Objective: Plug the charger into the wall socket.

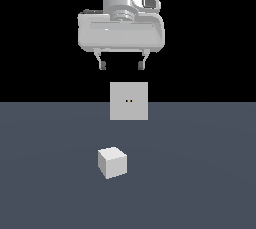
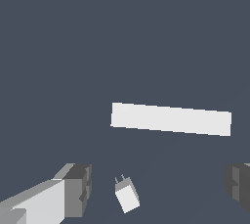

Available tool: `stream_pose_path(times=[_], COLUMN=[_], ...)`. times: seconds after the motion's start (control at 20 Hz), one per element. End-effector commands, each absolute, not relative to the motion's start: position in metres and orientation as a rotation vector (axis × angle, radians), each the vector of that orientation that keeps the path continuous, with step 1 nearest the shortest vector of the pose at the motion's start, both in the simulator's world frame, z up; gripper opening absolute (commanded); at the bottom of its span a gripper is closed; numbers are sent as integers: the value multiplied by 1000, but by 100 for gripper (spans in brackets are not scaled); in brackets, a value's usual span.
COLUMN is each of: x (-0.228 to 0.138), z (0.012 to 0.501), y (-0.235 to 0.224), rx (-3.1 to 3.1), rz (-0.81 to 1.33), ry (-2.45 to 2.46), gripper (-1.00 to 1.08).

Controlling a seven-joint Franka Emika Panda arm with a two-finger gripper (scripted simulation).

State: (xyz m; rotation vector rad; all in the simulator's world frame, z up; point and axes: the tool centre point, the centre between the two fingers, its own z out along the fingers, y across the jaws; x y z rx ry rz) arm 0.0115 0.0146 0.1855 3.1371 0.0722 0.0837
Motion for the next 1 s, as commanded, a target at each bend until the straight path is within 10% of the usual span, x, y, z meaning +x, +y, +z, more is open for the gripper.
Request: stream_pose_path(times=[0.0,0.95], x=[11,-49], z=[185,126], y=[15,28], rx=[3137,3116], rz=[84,73], ry=[72,426], gripper=[100,100])
